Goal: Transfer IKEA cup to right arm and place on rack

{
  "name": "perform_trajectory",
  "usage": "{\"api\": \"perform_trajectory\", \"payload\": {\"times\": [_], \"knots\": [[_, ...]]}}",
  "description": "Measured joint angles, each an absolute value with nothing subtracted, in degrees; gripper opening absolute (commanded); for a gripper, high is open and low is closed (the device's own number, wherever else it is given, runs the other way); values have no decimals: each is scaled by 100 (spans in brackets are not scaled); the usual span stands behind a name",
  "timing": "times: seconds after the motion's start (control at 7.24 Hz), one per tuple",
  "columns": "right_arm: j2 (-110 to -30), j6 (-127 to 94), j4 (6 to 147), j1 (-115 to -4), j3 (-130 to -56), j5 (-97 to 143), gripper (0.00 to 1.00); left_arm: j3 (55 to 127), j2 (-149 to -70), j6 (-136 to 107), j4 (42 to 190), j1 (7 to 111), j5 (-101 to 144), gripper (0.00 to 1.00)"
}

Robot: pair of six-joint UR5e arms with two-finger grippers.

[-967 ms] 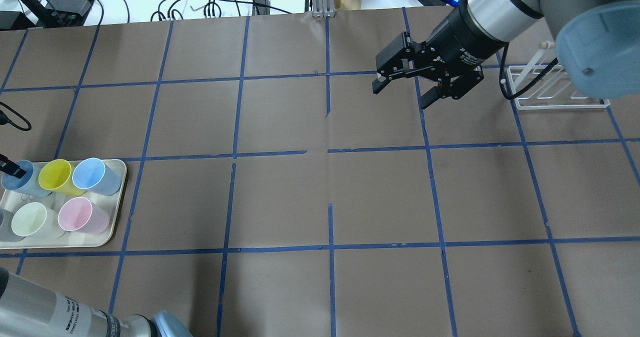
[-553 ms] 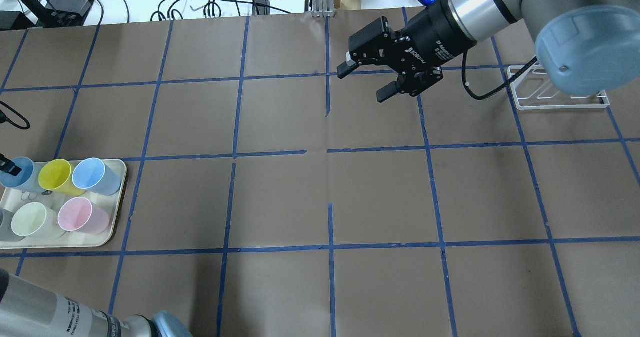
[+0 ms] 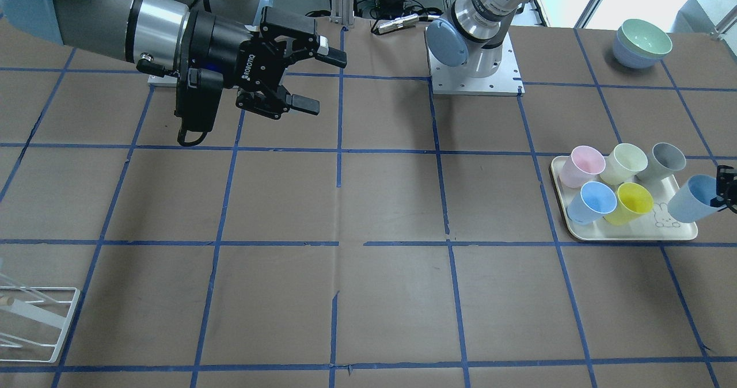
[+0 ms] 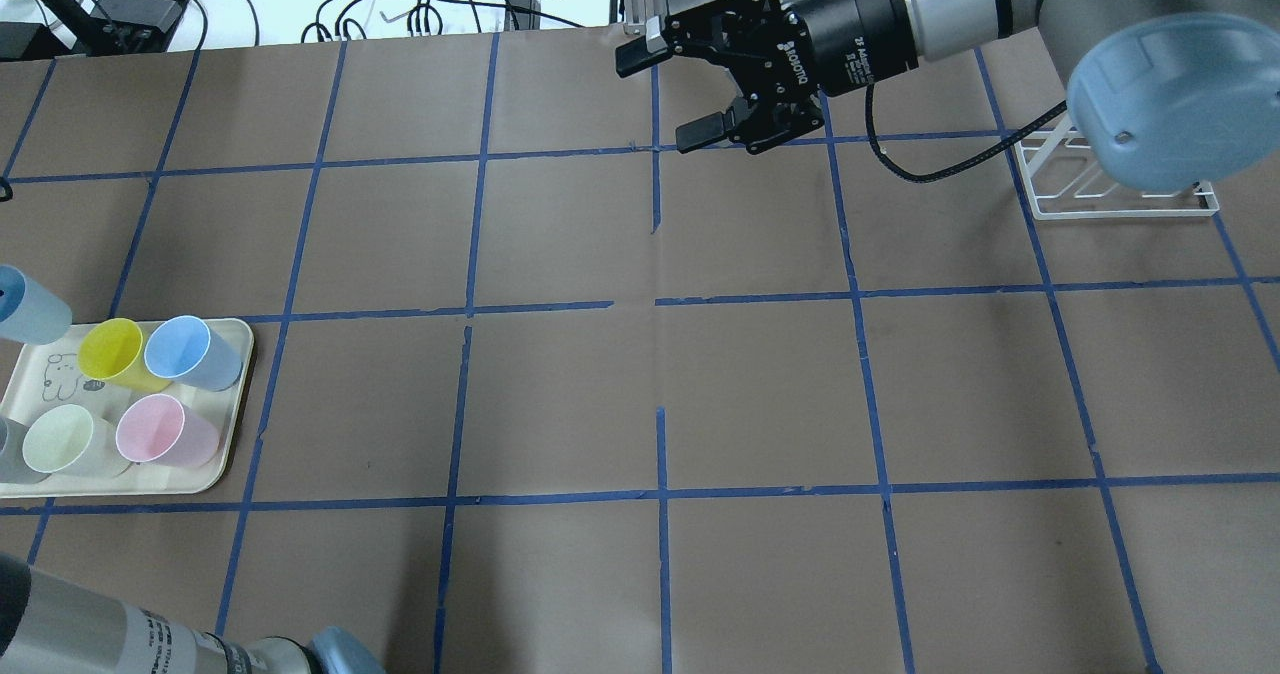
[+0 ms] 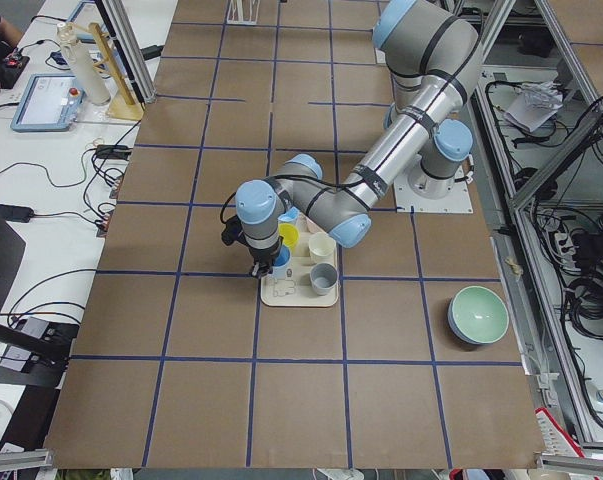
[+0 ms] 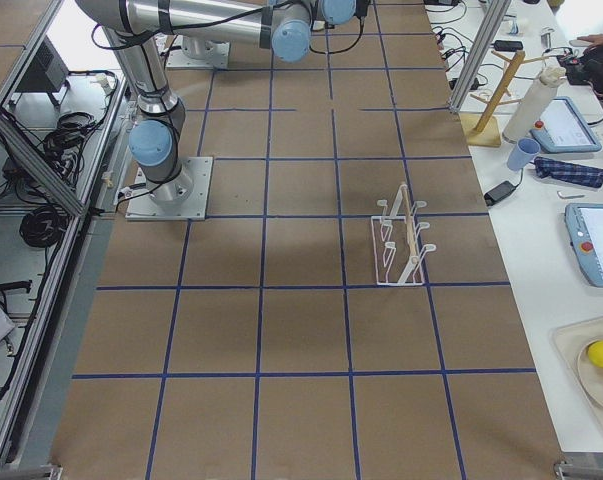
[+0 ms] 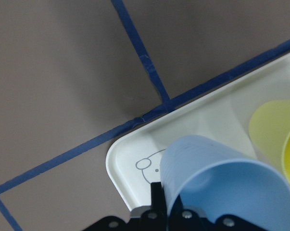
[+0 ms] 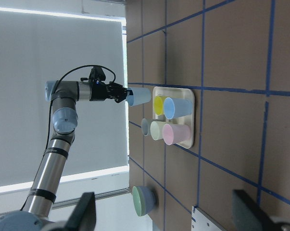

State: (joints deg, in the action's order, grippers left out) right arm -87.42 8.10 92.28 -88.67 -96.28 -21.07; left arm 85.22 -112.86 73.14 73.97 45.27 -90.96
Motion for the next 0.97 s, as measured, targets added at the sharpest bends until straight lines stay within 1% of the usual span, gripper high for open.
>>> {"api": "perform_trajectory", "payload": {"times": [0.14, 0.41, 0.69, 0.97], "knots": [[-8751, 897, 9213, -8854, -9812, -1733, 100, 8301, -11123, 7167, 7997, 4650, -8896, 9], [-8757, 880, 9203, -8851, -10128, -1009, 100, 8189, -10771, 6756, 9399, 4740, -7955, 9], [-8745, 710, 9197, -8853, -10198, -789, 100, 8286, -10597, 6486, 11259, 4798, -6626, 9], [-8721, 683, 9199, -8852, -10226, -788, 100, 8509, -10557, 6403, 12587, 5246, -5568, 9]]}}
